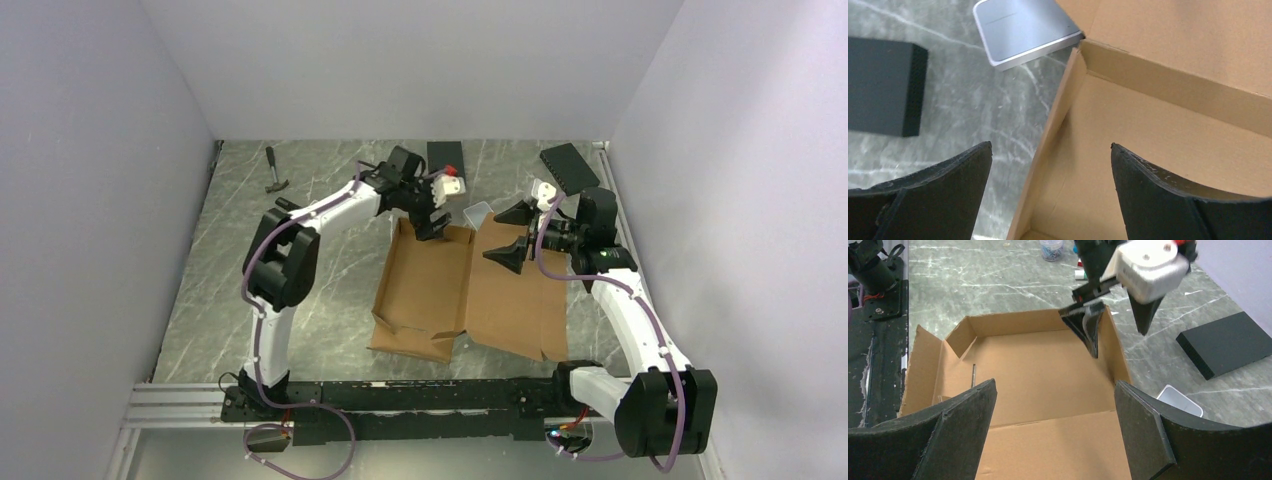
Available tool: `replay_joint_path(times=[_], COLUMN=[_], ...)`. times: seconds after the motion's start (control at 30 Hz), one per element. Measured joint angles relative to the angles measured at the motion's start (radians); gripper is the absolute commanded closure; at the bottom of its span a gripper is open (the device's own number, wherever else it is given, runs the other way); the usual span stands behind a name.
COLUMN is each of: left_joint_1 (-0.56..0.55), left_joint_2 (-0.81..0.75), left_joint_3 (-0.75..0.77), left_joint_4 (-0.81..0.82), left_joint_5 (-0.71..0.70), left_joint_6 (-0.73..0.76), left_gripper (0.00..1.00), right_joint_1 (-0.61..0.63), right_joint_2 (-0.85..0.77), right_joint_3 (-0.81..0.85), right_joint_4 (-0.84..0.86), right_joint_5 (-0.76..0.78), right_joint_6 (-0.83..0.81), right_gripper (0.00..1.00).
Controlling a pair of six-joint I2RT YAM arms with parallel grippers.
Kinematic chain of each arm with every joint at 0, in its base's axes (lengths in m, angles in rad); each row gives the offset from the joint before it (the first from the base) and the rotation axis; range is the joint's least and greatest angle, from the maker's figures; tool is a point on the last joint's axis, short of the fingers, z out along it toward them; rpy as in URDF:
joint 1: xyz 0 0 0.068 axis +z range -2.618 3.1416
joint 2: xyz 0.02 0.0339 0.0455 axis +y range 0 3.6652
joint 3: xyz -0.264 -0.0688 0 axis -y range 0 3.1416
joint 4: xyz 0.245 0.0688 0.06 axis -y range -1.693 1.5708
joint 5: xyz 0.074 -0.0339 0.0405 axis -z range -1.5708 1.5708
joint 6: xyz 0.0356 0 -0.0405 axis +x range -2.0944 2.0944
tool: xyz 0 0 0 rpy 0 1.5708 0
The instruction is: Fold the paper box
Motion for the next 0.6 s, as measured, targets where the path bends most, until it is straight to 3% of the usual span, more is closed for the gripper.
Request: replay_joint_path(times=[0.5, 0.6], left_joint_1=[-0.039, -0.052], left_joint_2=[0.152, 0.156], left_joint_3=[0.131, 0.122], left_joint_4=[-0.081, -0.082], left_joint_5=[-0.091, -0.119], left_joint_6=[0.149, 0.168], left_gripper=[0.52, 0.74], right_joint_1=[0.000, 0.000], right_joint_2=[0.008, 0.013], right_joint_3=[0.002, 0.004], right_joint_4=[-0.015, -0.020], right_joint_5=[0.000, 0.000], right_joint_6=[-0.006, -0.006], right_gripper=[0.08, 0.08])
